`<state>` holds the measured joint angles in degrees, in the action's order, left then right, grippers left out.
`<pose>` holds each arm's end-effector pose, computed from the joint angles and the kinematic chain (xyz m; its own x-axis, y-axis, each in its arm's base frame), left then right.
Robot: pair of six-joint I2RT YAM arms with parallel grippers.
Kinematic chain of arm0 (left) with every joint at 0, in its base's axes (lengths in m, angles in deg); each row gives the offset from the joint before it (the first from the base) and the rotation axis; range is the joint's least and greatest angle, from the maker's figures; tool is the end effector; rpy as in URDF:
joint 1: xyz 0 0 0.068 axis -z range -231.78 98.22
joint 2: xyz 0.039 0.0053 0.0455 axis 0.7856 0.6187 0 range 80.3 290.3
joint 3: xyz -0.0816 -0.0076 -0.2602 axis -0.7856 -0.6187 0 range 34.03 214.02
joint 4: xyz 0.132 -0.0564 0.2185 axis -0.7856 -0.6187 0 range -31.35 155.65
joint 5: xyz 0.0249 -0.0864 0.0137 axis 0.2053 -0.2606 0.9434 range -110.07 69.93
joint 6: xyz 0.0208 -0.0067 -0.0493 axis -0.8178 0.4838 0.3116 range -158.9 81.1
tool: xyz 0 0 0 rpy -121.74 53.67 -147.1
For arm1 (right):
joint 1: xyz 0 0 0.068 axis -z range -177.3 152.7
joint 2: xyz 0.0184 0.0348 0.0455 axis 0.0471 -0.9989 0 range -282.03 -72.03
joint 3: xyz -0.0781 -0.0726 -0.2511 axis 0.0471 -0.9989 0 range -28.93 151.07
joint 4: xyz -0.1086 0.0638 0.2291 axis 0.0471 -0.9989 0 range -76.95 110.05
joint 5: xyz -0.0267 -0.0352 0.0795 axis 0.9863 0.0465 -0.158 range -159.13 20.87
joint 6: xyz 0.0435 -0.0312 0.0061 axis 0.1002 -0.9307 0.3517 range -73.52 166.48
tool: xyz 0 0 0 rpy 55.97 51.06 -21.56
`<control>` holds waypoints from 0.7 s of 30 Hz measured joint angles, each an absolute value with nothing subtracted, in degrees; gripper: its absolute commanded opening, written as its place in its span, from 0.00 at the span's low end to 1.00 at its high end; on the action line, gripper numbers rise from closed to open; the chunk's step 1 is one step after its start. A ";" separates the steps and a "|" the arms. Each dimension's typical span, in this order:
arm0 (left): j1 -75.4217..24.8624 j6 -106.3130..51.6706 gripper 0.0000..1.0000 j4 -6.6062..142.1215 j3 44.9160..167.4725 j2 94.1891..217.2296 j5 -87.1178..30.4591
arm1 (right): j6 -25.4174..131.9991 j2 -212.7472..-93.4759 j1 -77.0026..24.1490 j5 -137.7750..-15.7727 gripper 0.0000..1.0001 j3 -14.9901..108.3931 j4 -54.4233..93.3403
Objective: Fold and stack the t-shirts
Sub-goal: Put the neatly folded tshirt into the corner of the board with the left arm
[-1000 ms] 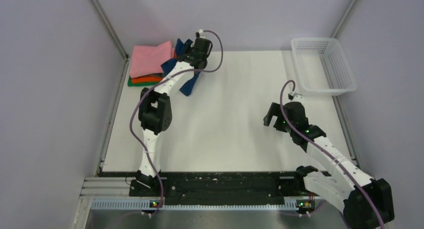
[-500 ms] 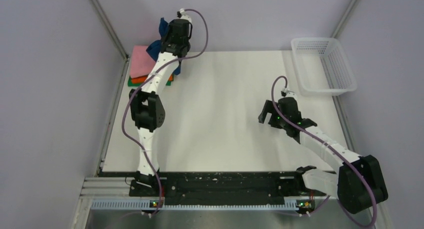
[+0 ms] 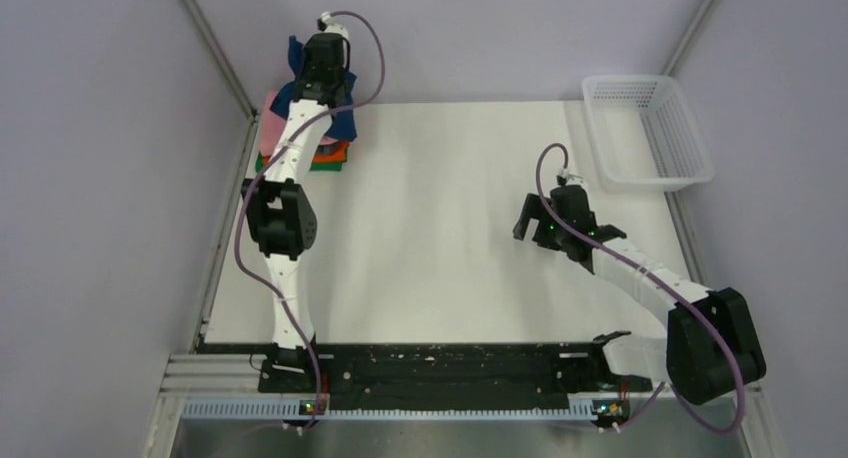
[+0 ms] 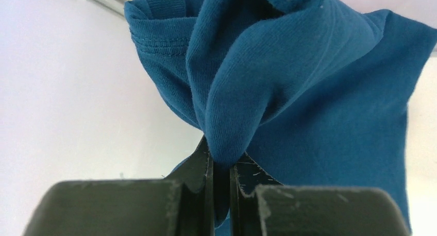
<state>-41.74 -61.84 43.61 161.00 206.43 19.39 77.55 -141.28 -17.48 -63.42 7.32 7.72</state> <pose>0.5105 -0.0674 0.3536 -0.5029 0.3945 -0.7690 -0.2746 0.7707 0.5750 0.2279 0.0800 0.1995 -0.7150 0.2844 -0.6386 0.1068 0.9472 0.3023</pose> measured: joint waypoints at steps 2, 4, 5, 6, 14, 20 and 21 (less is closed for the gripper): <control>-43.68 -61.16 0.00 42.82 161.00 206.45 18.15 | 77.57 -142.60 -17.42 -63.46 0.99 8.52 7.58; -45.25 -61.12 0.00 42.74 160.89 206.60 18.08 | 77.61 -143.82 -17.42 -63.55 0.99 9.50 7.17; -46.06 -61.12 0.00 42.98 160.87 206.80 18.30 | 77.72 -144.41 -17.42 -63.68 0.99 9.96 6.93; -46.81 -61.10 0.00 43.50 160.87 207.11 18.54 | 77.74 -145.07 -17.42 -63.77 0.99 10.46 6.62; -51.40 -61.01 0.00 49.38 159.71 212.42 17.69 | 78.05 -149.94 -17.40 -64.29 0.99 14.79 3.17; -53.06 -61.10 0.04 54.32 159.25 215.30 15.11 | 78.03 -153.33 -17.40 -64.38 0.99 18.42 0.87; -53.12 -61.12 0.07 55.44 159.25 215.56 14.98 | 78.00 -153.68 -17.40 -64.42 0.99 18.81 0.55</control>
<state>-53.12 -61.12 55.44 159.25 215.56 14.98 78.00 -153.68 -17.40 -64.42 18.81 0.55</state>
